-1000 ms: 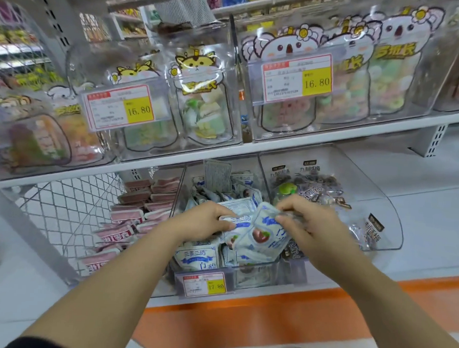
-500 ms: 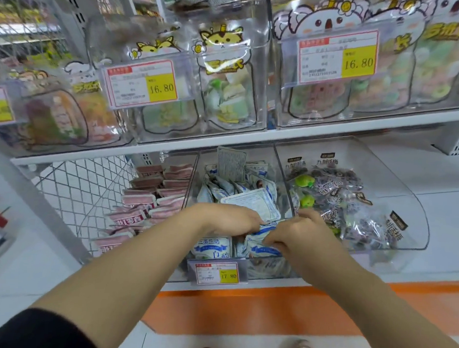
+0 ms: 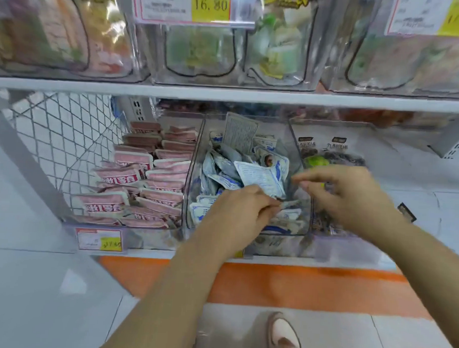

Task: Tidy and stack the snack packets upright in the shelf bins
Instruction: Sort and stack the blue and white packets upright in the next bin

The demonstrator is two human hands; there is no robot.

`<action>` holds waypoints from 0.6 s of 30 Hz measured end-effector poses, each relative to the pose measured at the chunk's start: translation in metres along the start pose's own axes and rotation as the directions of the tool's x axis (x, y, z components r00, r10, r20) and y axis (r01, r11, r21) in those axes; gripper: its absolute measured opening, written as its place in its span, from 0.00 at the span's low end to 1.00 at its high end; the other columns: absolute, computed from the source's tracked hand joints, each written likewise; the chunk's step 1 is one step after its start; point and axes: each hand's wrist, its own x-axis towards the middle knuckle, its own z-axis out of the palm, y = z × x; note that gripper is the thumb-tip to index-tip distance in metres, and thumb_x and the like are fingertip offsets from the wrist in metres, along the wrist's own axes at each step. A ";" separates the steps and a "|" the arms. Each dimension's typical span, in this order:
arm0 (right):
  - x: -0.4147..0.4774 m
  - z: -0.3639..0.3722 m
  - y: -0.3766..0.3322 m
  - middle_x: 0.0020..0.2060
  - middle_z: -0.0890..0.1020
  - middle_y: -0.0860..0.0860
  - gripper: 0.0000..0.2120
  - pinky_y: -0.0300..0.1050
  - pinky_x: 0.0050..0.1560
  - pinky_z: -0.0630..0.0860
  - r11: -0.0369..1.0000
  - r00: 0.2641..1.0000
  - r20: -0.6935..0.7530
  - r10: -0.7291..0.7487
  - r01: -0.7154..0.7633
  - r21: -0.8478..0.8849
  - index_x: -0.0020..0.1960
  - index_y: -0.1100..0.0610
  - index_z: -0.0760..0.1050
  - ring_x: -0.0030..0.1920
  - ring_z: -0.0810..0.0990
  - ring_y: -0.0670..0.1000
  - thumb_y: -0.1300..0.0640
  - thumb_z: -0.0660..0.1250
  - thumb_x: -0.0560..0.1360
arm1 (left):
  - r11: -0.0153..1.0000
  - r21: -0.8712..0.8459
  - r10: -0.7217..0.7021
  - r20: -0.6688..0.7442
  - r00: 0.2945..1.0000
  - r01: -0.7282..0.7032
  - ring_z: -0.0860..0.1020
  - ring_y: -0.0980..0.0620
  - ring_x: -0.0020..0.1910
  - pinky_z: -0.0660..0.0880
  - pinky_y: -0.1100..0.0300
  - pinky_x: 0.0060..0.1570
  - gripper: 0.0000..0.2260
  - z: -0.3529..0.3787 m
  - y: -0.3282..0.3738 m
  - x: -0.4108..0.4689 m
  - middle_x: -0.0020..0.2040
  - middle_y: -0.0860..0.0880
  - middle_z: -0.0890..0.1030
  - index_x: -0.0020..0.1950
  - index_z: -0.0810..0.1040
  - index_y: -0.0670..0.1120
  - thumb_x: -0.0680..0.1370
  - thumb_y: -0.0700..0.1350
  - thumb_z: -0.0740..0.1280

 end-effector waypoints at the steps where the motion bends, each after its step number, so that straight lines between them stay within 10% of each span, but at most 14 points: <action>1: 0.013 0.000 -0.004 0.43 0.81 0.42 0.10 0.34 0.49 0.76 1.000 1.000 0.029 0.003 -0.003 -0.003 0.54 0.50 0.81 0.44 0.81 0.47 0.59 0.66 0.76 | 1.000 -0.007 0.022 -0.007 1.000 -0.022 0.77 0.48 0.51 0.72 0.51 0.54 0.14 -0.001 -0.002 0.001 0.52 0.50 0.79 0.61 0.79 0.51 0.81 0.53 0.58; 6: 0.077 0.023 -0.018 0.49 0.77 0.39 0.23 0.27 0.45 0.70 0.993 0.920 0.388 -0.060 0.094 -0.068 0.68 0.49 0.70 0.41 0.76 0.34 0.58 0.68 0.75 | 0.990 -0.137 -0.035 -0.036 0.999 0.029 0.74 0.50 0.34 0.67 0.56 0.36 0.17 -0.007 -0.013 0.001 0.32 0.48 0.77 0.46 0.81 0.46 0.81 0.53 0.57; 10: 0.101 0.050 -0.020 0.45 0.73 0.37 0.23 0.26 0.41 0.64 0.983 0.764 0.642 -0.065 0.161 -0.091 0.63 0.49 0.70 0.38 0.71 0.32 0.60 0.72 0.71 | 0.863 -0.500 -0.149 -0.111 0.983 0.074 0.79 0.62 0.42 0.74 0.68 0.41 0.08 -0.021 -0.027 0.000 0.43 0.56 0.83 0.50 0.79 0.55 0.80 0.47 0.61; 15: 0.102 0.032 -0.016 0.36 0.79 0.52 0.13 0.41 0.33 0.67 0.944 0.862 0.501 -0.078 0.226 -0.242 0.43 0.59 0.76 0.33 0.75 0.47 0.50 0.73 0.69 | 0.609 -0.793 -0.352 -0.311 0.883 -0.036 0.81 0.62 0.47 0.77 0.65 0.49 0.12 -0.042 -0.041 0.000 0.45 0.57 0.83 0.51 0.76 0.57 0.81 0.41 0.58; 18: 0.078 0.002 -0.019 0.32 0.82 0.48 0.07 0.34 0.32 0.68 0.995 0.982 0.182 -0.050 0.033 0.097 0.41 0.56 0.79 0.29 0.75 0.39 0.53 0.73 0.69 | 0.471 -0.882 -0.436 -0.268 0.859 -0.036 0.81 0.60 0.47 0.78 0.65 0.48 0.11 -0.045 -0.039 0.001 0.47 0.54 0.83 0.53 0.76 0.54 0.81 0.40 0.58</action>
